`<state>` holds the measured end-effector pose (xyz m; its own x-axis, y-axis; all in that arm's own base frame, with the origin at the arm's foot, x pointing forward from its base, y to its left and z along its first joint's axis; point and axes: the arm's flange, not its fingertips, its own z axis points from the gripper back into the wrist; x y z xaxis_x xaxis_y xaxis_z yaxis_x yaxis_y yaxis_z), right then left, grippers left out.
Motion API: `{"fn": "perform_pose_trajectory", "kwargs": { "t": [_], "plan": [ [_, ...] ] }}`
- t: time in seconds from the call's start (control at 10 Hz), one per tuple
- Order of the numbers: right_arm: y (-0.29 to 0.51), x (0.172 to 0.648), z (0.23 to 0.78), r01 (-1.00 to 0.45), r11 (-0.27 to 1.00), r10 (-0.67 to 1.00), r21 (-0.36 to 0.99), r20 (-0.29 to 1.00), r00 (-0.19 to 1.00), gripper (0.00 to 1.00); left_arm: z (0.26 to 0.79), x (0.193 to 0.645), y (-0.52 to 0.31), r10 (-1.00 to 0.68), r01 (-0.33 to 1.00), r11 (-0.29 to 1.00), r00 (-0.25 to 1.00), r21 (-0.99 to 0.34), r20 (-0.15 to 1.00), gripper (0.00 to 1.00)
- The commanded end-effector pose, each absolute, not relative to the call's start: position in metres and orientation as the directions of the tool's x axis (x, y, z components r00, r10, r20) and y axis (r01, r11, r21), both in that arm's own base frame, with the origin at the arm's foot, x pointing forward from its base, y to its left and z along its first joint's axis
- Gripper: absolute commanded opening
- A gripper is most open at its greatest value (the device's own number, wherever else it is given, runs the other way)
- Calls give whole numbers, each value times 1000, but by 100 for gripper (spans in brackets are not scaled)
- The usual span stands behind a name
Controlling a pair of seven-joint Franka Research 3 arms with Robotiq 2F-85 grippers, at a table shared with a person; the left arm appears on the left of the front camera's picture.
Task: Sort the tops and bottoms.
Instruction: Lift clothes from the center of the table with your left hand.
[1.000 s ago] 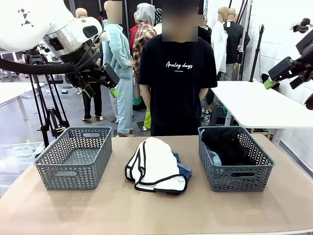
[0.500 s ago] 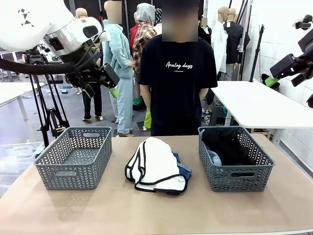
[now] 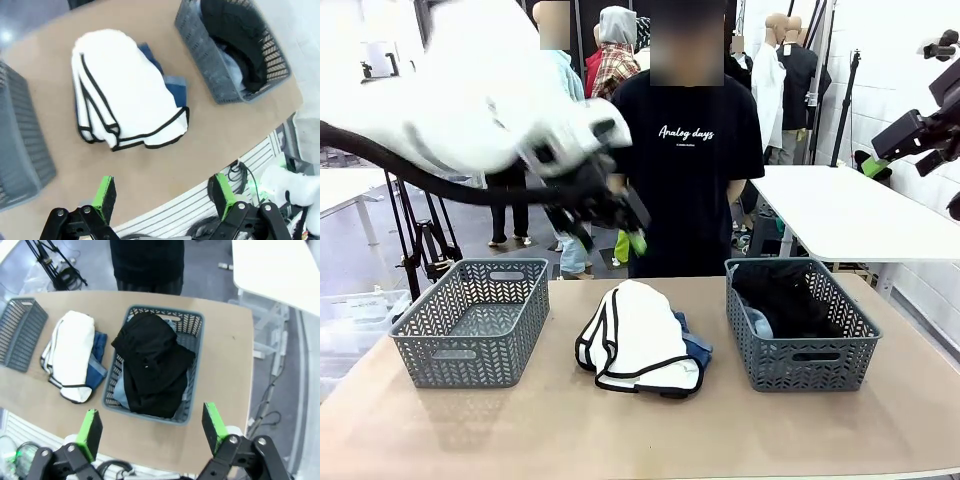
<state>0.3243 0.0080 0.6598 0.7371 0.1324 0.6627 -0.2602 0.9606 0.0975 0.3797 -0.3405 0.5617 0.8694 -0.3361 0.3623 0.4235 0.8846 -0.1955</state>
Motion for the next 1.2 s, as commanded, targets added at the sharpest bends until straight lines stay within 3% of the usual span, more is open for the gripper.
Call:
{"fn": "perform_pose_trajectory", "kwargs": {
  "t": [0.0,0.2,0.5,0.6,0.8,0.9,1.1],
  "plan": [
    [8,324,659,-260,961,133,97,662,738,100,520,420,-368,-236,285,939,941,-191,242,100],
    [8,324,659,-260,961,133,97,662,738,100,472,428,-375,-190,220,949,970,-227,149,100],
    [8,324,659,-260,961,133,97,662,738,100,450,437,-372,-110,134,982,979,-137,170,100],
    [8,324,659,-260,961,133,97,662,738,100,458,438,-372,-173,196,973,969,-120,177,100],
    [8,324,659,-260,961,133,97,662,738,100,446,435,-367,-145,171,969,978,-180,150,100],
    [8,324,659,-260,961,133,97,662,738,100,450,437,-366,-154,180,971,974,-160,165,100],
    [8,324,659,-260,961,133,97,662,738,100,464,453,-387,2,28,997,929,-77,371,100]
  ]
}}
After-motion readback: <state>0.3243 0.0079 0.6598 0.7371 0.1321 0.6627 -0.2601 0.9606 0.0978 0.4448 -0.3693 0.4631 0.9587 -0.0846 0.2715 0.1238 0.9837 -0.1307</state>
